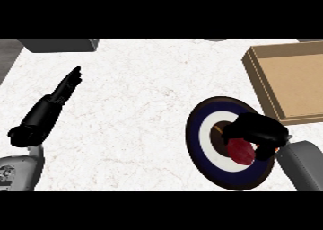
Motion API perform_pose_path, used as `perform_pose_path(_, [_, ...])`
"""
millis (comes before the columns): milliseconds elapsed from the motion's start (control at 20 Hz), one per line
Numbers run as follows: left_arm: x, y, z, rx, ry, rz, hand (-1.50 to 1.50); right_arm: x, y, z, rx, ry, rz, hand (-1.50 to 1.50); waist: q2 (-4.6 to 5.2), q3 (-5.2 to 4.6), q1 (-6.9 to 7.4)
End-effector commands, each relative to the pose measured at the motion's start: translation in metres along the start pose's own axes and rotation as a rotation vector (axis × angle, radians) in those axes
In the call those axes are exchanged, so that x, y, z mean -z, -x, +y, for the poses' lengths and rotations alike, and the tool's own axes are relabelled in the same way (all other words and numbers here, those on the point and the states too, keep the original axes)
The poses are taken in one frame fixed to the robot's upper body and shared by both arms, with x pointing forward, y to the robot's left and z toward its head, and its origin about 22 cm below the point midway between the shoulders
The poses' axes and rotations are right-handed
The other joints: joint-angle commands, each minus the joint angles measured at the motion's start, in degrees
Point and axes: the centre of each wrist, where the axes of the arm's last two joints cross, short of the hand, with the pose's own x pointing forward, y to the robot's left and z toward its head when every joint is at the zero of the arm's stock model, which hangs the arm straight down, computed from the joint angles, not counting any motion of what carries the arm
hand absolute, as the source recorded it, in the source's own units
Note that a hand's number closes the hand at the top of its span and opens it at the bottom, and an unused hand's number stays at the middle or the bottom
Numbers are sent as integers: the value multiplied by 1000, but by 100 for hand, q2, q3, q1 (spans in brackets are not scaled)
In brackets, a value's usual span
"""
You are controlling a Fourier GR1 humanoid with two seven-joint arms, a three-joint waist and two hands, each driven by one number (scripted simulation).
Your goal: Pick the pear from the plate and place it in the cardboard box
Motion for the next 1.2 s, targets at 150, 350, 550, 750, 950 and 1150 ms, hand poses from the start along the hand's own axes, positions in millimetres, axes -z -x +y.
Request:
perform_pose_path(150, [-10, 11, 4, -1, -28, 8, 0, -88, -29, -2, -83, 18, -319, 150, 13, 8, -126])
perform_pose_path(350, [-8, -9, -2, -11, 6, 1, 0, -120, -34, -41, -187, 133, -354, 150, -24, 21, -91])
perform_pose_path(550, [-15, 5, -6, -9, 8, 16, 0, -143, -48, -73, -183, 268, -353, 150, 5, 12, -77])
perform_pose_path(750, [-7, 2, 4, 9, -9, -3, 0, -191, -46, -106, -87, 450, -205, 150, 40, 11, -36])
perform_pose_path(950, [-3, -2, -5, -4, 17, -12, 0, -225, -35, -124, 94, 579, -6, 150, 75, 13, 120])
perform_pose_path(1150, [0, 0, -6, -11, 28, -18, 0, -202, -25, -141, 145, 628, 138, 150, 80, 11, 216])
